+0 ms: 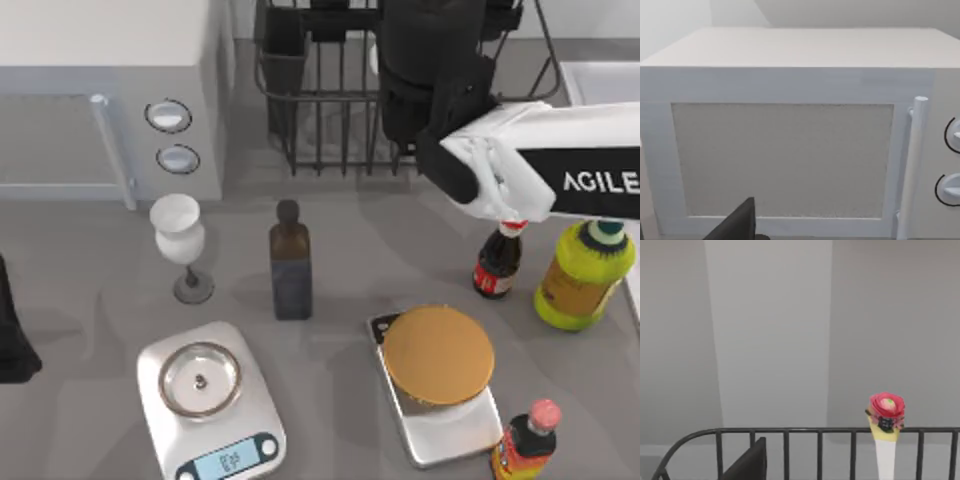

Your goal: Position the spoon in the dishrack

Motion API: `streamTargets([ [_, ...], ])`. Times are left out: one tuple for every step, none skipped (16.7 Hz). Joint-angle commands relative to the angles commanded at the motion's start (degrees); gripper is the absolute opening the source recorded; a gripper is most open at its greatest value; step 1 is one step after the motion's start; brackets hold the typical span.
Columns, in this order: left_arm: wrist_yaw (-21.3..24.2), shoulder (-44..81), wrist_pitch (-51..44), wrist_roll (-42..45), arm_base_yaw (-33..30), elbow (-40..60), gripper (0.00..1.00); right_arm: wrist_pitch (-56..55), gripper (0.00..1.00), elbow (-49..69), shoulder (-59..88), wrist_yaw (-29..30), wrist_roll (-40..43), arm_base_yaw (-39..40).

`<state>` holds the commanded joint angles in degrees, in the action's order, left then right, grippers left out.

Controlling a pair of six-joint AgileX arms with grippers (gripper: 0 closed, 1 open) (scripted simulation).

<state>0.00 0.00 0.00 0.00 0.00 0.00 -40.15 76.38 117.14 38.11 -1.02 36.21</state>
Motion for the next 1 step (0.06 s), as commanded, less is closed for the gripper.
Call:
streamTargets([
  [0.0, 0.0, 0.0, 0.0, 0.0, 0.0, 1.0, 0.0, 1.0, 0.0, 0.0, 0.0, 0.0, 0.0],
])
